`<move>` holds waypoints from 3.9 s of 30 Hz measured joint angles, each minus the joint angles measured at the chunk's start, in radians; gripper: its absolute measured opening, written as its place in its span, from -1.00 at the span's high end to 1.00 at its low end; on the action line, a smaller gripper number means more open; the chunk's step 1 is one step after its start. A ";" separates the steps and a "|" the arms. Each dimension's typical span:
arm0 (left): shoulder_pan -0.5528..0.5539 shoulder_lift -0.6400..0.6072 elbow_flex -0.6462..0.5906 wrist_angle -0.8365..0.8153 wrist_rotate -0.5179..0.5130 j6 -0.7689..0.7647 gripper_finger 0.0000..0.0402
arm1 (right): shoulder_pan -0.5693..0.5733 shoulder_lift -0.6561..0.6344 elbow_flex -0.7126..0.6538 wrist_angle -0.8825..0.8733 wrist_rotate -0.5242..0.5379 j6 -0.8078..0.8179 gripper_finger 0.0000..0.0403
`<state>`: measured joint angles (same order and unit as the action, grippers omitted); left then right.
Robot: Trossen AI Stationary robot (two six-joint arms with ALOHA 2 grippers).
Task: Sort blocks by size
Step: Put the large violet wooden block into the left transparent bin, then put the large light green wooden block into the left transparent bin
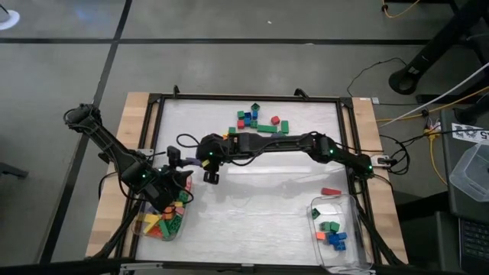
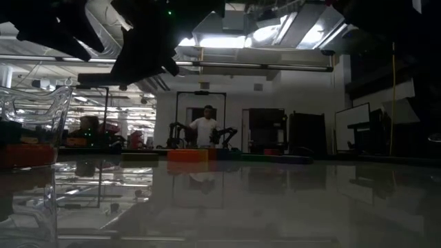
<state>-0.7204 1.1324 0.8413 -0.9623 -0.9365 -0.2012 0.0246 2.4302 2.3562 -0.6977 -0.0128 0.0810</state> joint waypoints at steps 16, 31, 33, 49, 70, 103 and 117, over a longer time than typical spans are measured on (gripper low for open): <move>-0.056 -0.001 0.060 -0.120 0.109 -0.356 0.21 | 0.000 0.000 0.000 0.003 -0.127 -0.014 0.42; -0.137 -0.022 0.170 -0.181 0.445 -0.670 0.21 | 0.082 0.012 -0.015 0.176 -0.202 -0.094 0.41; -0.145 -0.022 0.170 -0.177 0.467 -0.711 0.21 | 0.093 0.012 -0.015 0.179 -0.168 -0.118 0.41; -0.209 -0.021 0.170 -0.146 0.575 -0.873 0.21 | 0.119 0.103 -0.015 0.423 -0.084 -0.221 0.40; -0.051 -0.021 0.147 -0.171 0.263 -0.878 0.21 | 0.118 -0.099 -0.013 -0.110 0.132 -0.219 -0.26; 0.998 0.438 0.146 0.168 0.778 0.103 0.21 | 0.204 -0.873 -0.619 -0.821 0.515 0.276 -0.23; 1.072 0.562 0.145 0.231 0.825 0.100 0.21 | 0.211 -1.435 -1.425 -0.242 0.440 0.500 -0.23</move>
<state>0.3516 1.6949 0.9863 -0.7311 -0.1117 -0.1016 0.2356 0.9956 0.9308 -0.9399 0.4274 0.5805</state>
